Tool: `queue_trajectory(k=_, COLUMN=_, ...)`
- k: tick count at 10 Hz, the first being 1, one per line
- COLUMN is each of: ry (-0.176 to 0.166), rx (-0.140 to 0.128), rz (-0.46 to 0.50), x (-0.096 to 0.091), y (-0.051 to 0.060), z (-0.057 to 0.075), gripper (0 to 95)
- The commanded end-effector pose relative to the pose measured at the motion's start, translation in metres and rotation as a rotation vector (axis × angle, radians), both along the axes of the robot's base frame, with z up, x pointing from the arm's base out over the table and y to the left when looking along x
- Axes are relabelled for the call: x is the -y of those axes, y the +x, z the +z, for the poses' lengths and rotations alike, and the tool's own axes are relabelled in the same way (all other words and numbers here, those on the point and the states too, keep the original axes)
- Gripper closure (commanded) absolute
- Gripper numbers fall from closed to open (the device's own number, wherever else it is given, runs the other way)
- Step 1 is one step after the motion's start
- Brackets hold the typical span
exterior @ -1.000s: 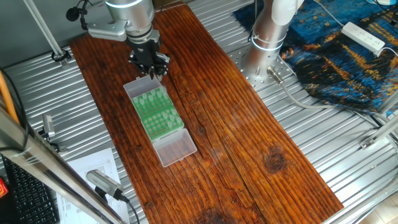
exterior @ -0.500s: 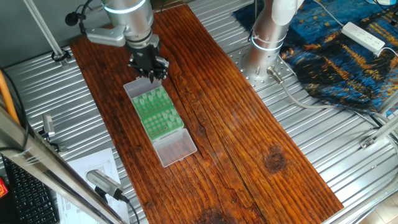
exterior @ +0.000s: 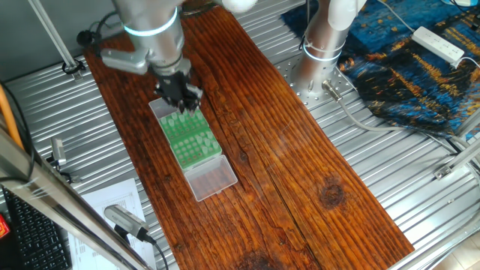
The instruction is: Transfer all large pipette tips from one holder to another
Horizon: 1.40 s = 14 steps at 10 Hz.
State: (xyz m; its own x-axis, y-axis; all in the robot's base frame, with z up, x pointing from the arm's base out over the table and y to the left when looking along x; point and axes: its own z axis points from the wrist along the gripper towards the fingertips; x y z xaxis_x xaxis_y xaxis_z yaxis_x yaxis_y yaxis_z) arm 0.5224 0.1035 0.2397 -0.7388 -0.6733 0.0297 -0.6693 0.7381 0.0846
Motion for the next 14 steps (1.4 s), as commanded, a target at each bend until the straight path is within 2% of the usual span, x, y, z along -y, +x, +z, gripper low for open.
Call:
queue_trajectory(k=1, ry=-0.005, rx=0.004, rz=0.027, x=-0.025, y=0.01, z=-0.014, gripper=76.0)
queue_trajectory(k=4, ry=-0.015, rx=0.0, rz=0.016, x=-0.048, y=0.015, z=-0.028, gripper=76.0)
queue_trajectory(k=5, ry=-0.021, rx=-0.002, rz=-0.01, x=-0.053, y=0.012, z=-0.035, gripper=76.0)
queue_trajectory(k=8, ry=-0.021, rx=0.001, rz=-0.016, x=-0.057, y=0.001, z=-0.052, gripper=76.0)
queue_trajectory(k=12, ry=-0.025, rx=0.011, rz=-0.012, x=-0.062, y=-0.006, z=-0.079, gripper=76.0)
queue_trajectory(k=14, ry=-0.028, rx=0.013, rz=-0.016, x=-0.063, y=-0.009, z=-0.084, gripper=76.0)
